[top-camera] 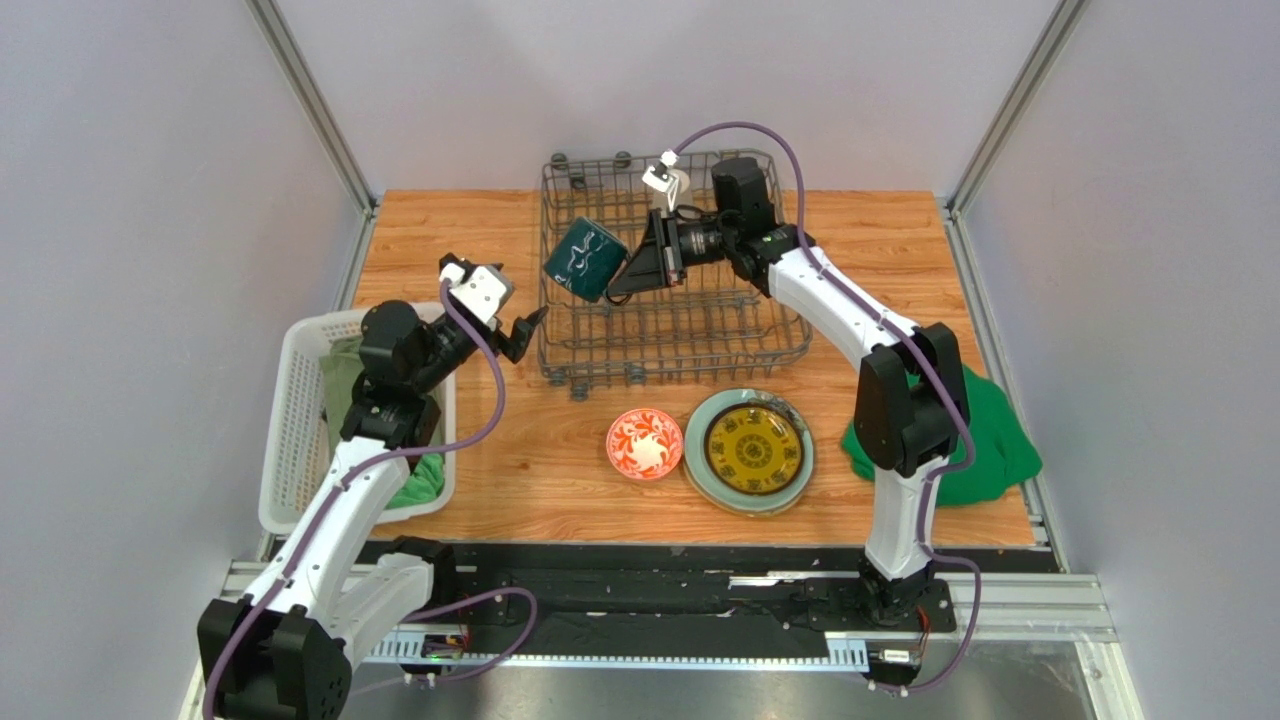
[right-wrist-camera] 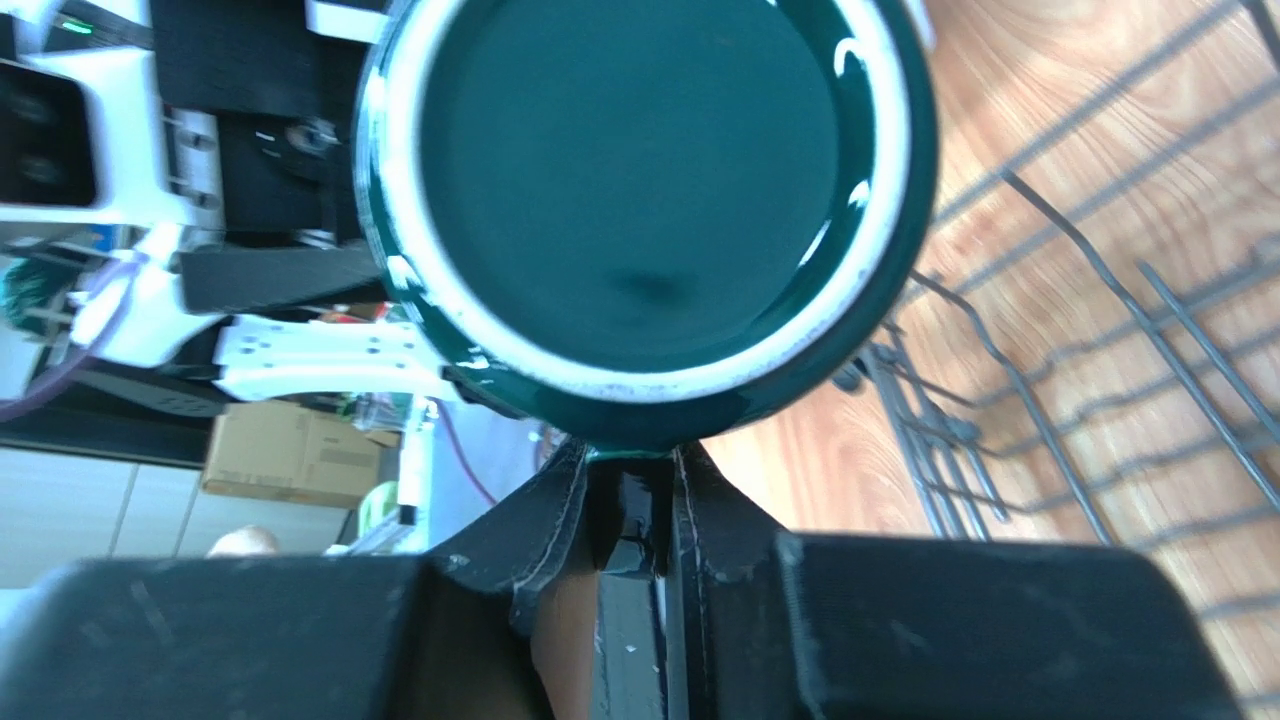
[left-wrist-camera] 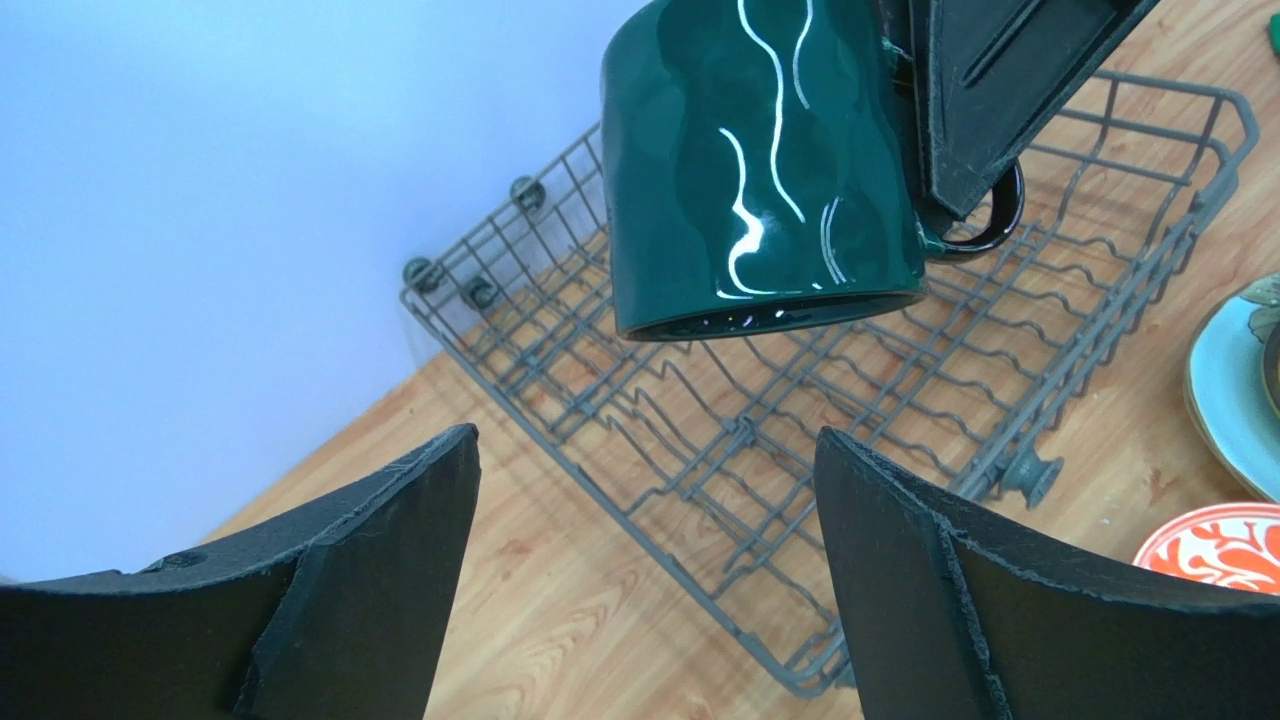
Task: Unload the mixed dishes from the dish rack
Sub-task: Pick up the cup from the dish rack, then place the cup at the center of the board.
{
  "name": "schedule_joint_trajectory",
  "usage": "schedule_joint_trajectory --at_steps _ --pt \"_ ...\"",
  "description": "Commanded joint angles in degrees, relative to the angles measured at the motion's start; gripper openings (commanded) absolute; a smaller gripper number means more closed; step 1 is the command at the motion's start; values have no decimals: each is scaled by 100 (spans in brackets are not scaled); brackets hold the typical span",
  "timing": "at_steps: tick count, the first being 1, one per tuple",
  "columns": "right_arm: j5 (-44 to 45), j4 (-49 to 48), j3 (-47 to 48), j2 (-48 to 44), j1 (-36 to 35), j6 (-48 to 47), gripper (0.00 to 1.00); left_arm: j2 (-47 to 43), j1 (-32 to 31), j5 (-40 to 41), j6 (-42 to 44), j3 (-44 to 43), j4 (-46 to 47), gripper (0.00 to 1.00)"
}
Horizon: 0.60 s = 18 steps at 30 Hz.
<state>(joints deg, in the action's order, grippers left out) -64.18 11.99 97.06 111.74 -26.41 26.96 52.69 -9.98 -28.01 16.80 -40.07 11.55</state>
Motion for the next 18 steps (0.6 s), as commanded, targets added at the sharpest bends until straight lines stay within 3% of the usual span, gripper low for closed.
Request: schedule_joint_trajectory --at_steps 1,5,18 --pt "-665 -1627 -98 -276 40 1108 0 -48 31 -328 78 166 1042 89" --pt "-824 -2350 -310 -206 14 1838 0 31 -30 -328 95 298 1480 88" --pt "-973 -2772 -556 -109 -224 2296 0 260 -602 199 561 430 1965 80"
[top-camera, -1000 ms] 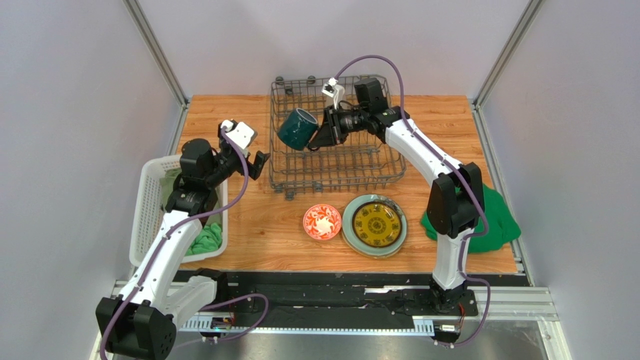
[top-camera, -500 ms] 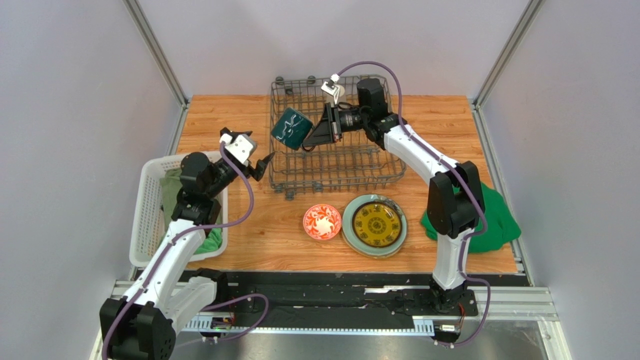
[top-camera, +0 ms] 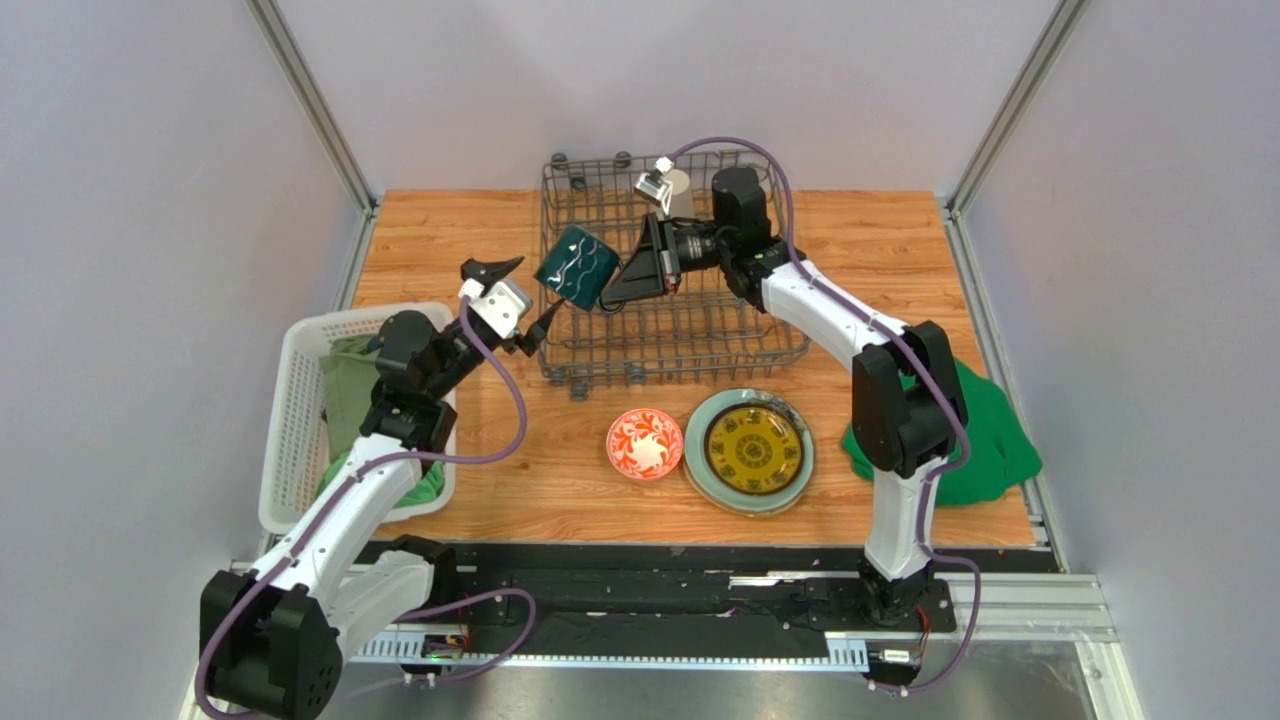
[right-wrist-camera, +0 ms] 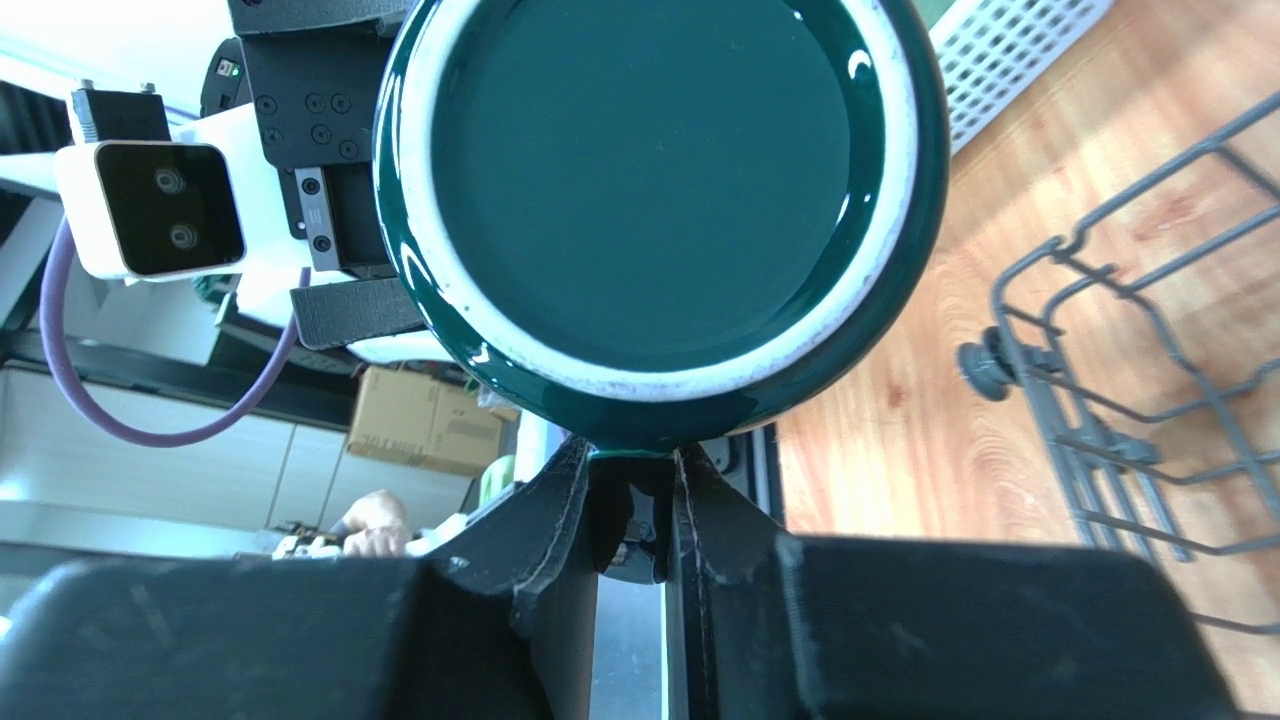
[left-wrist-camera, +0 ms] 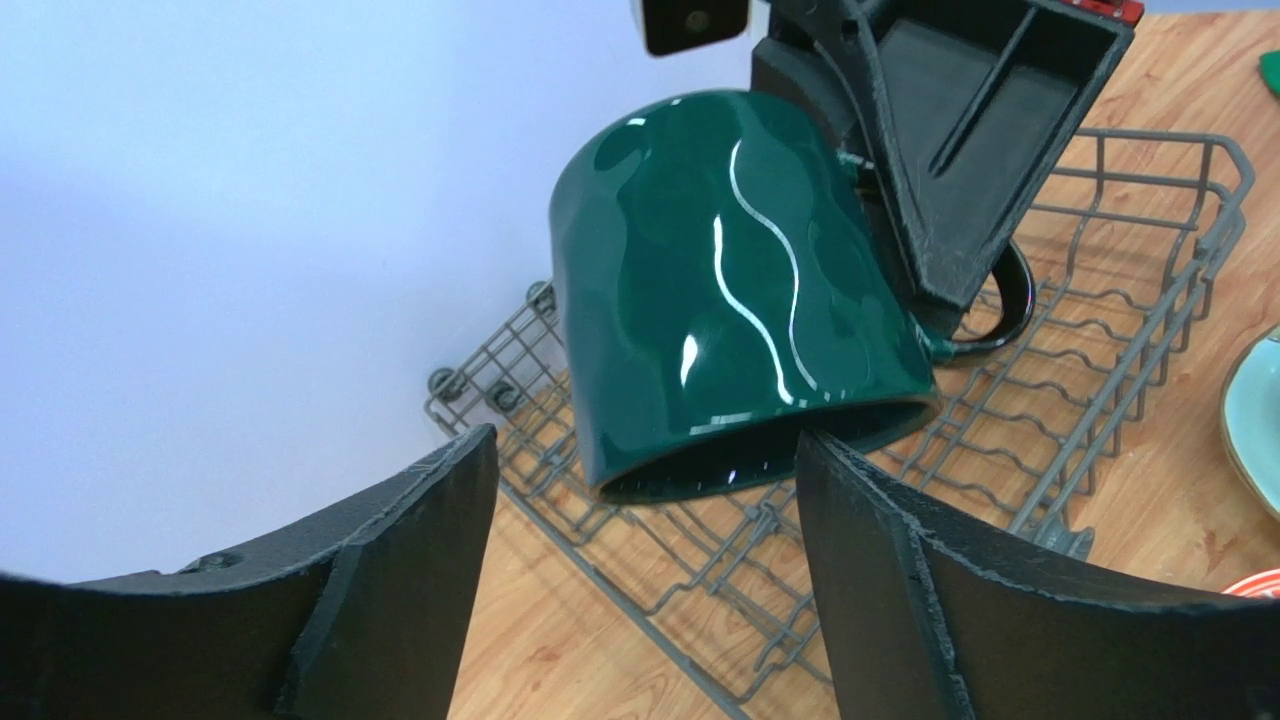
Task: Unload the mixed dishes from the dish rack
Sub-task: Place the cup at the center of the board.
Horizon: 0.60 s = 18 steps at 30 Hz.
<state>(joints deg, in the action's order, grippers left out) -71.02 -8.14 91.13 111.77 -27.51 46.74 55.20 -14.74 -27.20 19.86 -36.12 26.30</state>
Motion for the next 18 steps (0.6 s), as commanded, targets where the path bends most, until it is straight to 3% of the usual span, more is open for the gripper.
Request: schedule_joint_trajectory --at_steps 1,8,12,18 --pt "-307 -776 27 -111 -132 353 0 8 -160 145 256 43 524 79" --pt "-403 -1531 -183 -85 -211 1003 0 -1 -283 399 308 70 586 67" --pt "-482 -1533 -219 -102 -317 1065 0 -18 -284 452 264 96 657 58" --pt "-605 -1550 -210 -67 -483 1153 0 0 -292 470 203 114 736 52"
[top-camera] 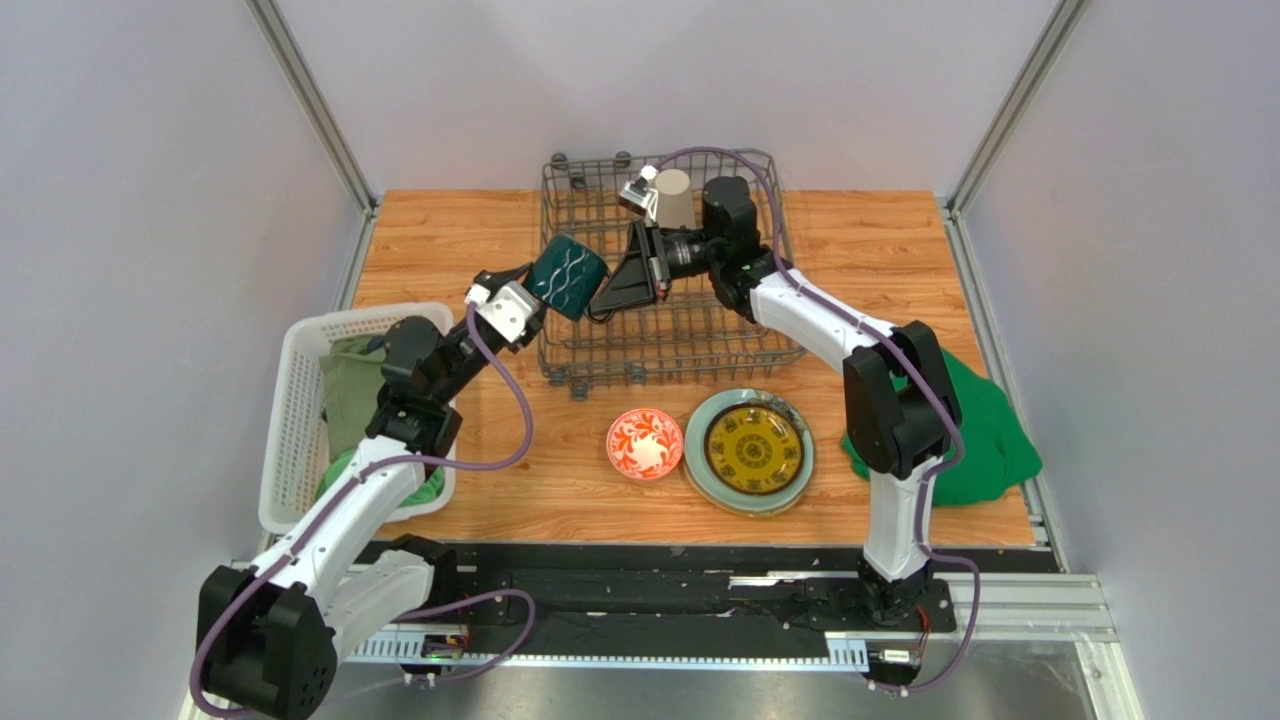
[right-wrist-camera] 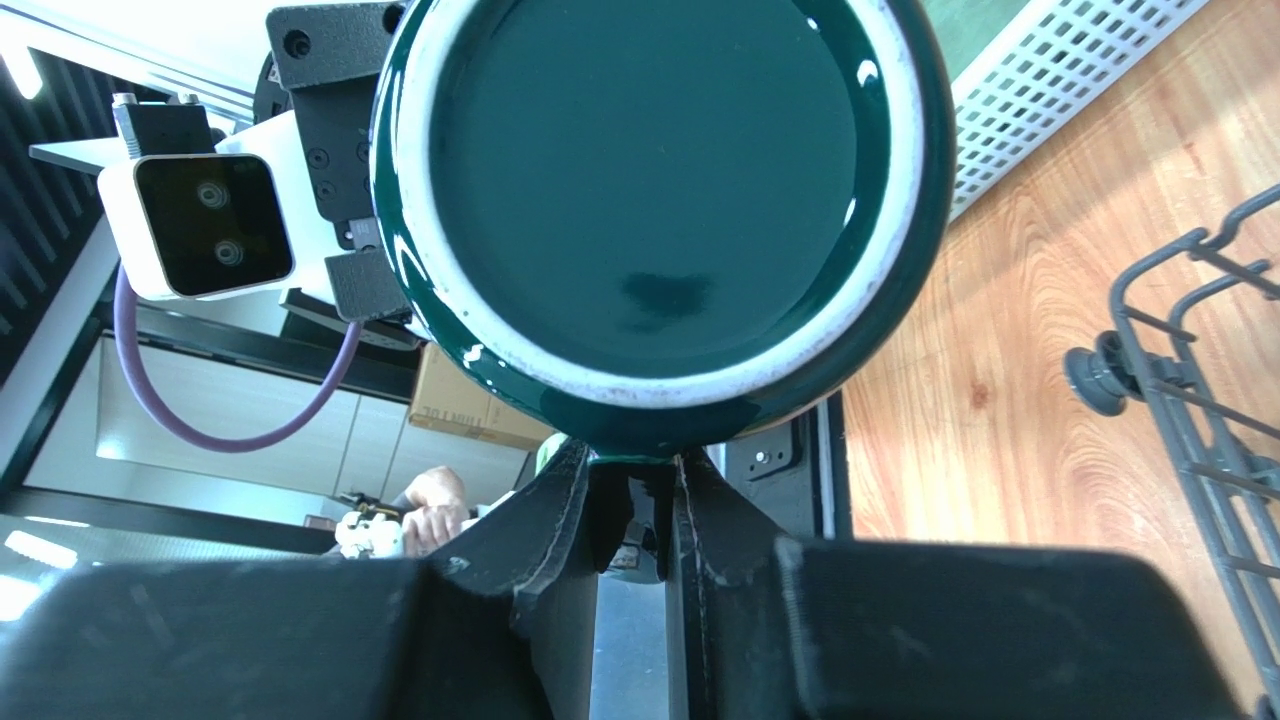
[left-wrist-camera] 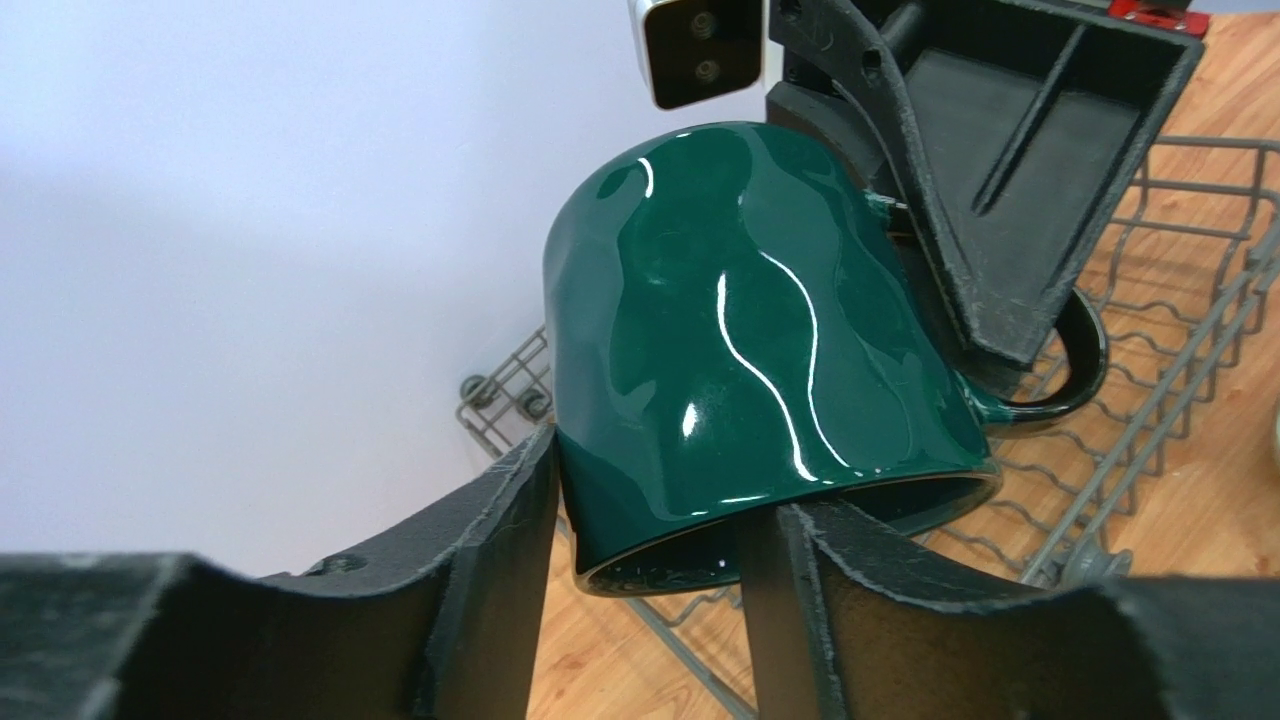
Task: Unload the mixed dishes from the dish rack
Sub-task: Place the cup at the center of the board.
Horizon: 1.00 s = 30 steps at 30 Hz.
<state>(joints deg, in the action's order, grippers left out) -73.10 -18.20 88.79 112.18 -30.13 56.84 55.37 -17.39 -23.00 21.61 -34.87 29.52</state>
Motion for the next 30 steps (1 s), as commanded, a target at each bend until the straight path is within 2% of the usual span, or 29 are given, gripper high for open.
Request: schedule_joint_trajectory --at_steps 1,6,11,13,17,20,24,27,30 --pt "-459 -545 33 -109 -265 143 0 -27 -28 68 28 -2 423 51" --pt "-538 -527 103 -30 -336 196 0 -88 -28 156 19 33 432 32" --pt "-600 -501 147 76 -362 275 1 -150 -28 174 19 60 432 24" --pt "-609 -475 156 128 -380 266 6 -150 -28 182 -33 60 432 20" --pt "-635 -430 191 190 -388 275 22 -185 -37 208 -86 60 406 0" --pt "-635 -413 200 199 -388 275 30 -264 -28 270 -51 86 353 0" --pt "-574 -387 200 190 -371 231 51 -387 -28 384 37 191 300 0" --pt "-504 -273 209 181 -327 179 60 -545 -28 463 107 340 326 0" --pt "-486 -184 244 208 -274 143 61 -686 -19 542 151 420 300 0"
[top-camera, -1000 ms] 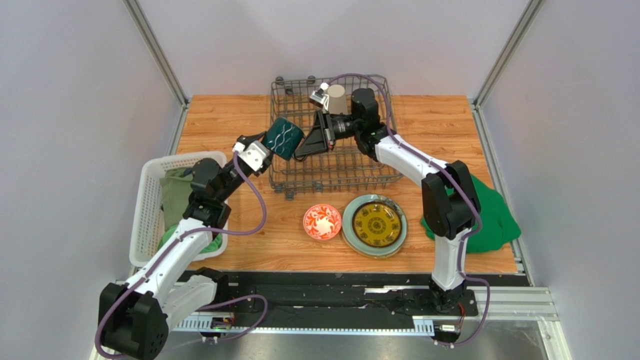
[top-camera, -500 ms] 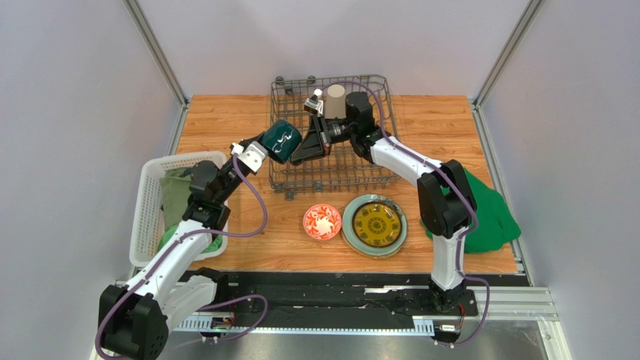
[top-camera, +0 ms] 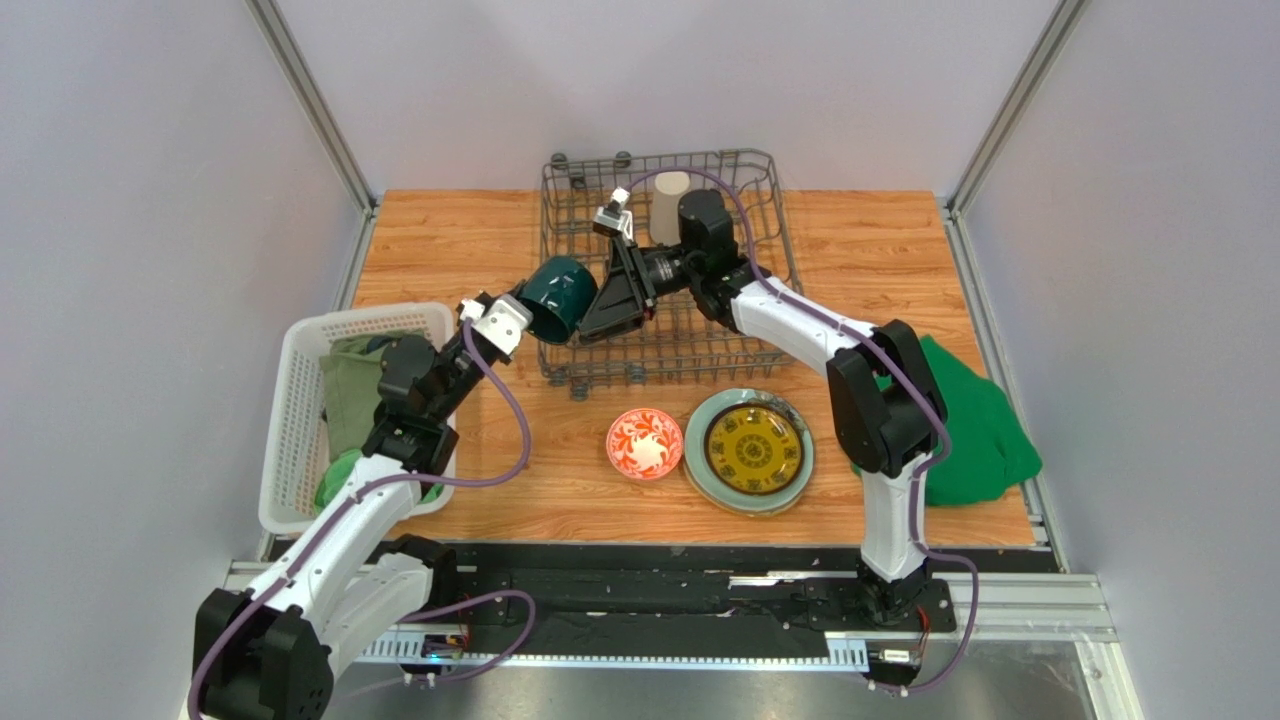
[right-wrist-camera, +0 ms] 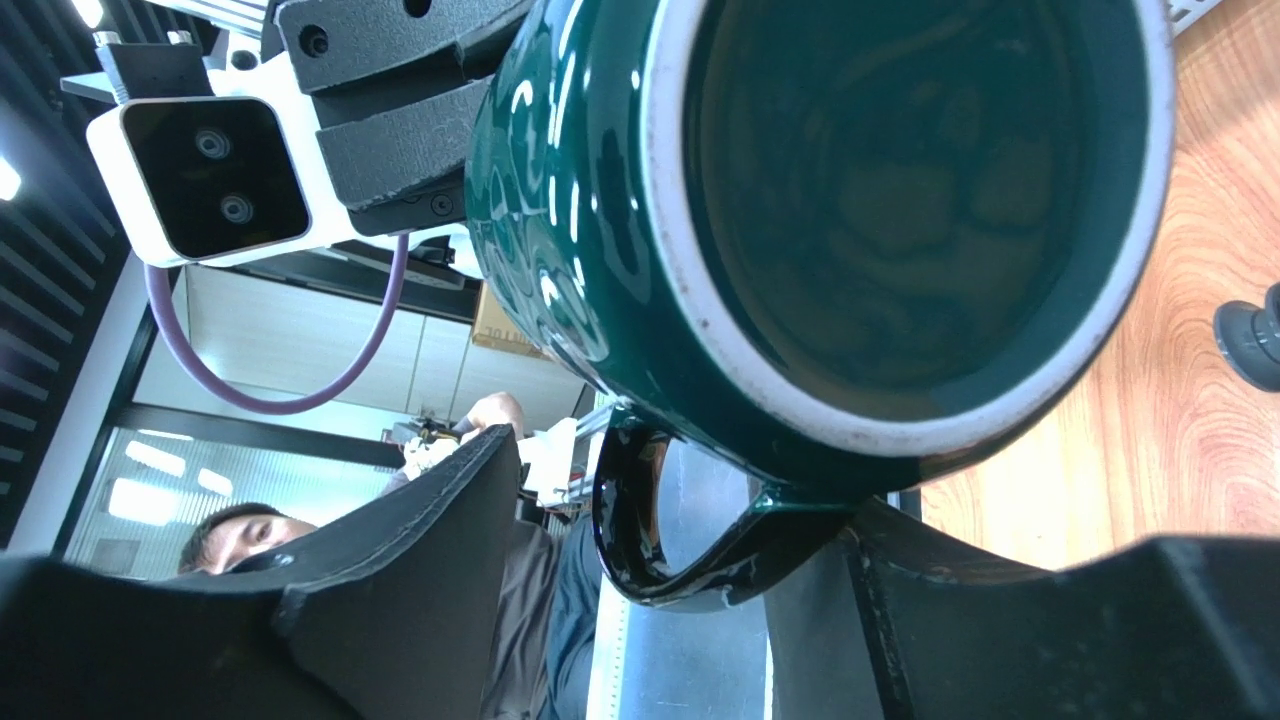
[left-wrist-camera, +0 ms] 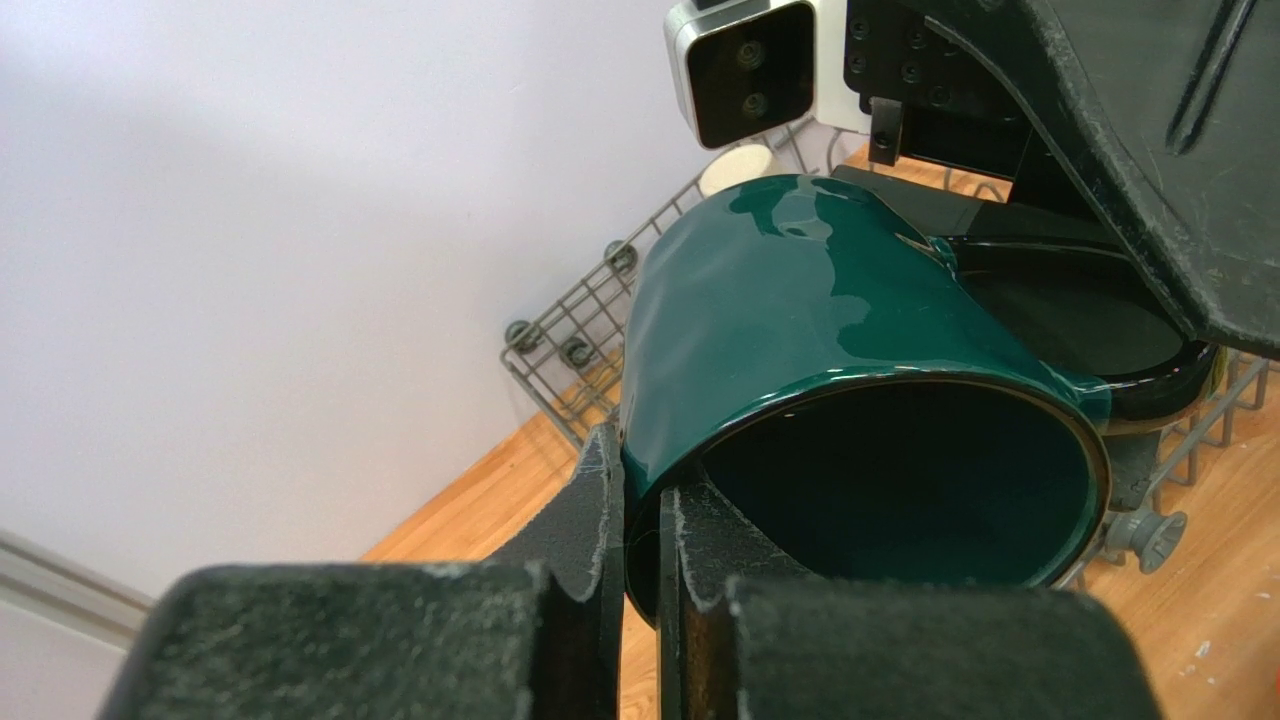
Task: Unload the mixed dishes from the dish rack
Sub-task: Place the cup at the center of the board.
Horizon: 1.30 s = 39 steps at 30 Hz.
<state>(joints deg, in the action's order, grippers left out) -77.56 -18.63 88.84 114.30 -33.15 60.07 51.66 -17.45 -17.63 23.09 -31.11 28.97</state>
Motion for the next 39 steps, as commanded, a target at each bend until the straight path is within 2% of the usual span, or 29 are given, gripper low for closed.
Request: schedule_joint_trajectory --at_steps 1,7,17,21,22,25,33,39 --pt "-49 -141 239 4 36 -189 61 -349 -21 66 2 53 329 0" --pt "-49 148 292 4 133 -303 62 -402 -13 119 46 35 197 0" --pt "373 1837 635 84 484 -1989 64 -525 -13 313 108 -615 -1085 0" --pt "907 2898 810 13 599 -2867 65 -569 -13 356 196 -1071 -1971 0" --pt "1057 3457 871 -4 616 -3444 65 -587 -13 357 213 -1151 -2140 0" --pt "1822 4417 1127 -118 616 -4387 65 -630 -13 418 362 -1528 -3018 0" --pt "3158 4843 1092 -522 616 -5216 65 -842 -13 339 600 -2187 -5362 0" --pt "3747 4843 951 -795 616 -5523 64 -842 -21 -56 679 -2110 -6419 0"
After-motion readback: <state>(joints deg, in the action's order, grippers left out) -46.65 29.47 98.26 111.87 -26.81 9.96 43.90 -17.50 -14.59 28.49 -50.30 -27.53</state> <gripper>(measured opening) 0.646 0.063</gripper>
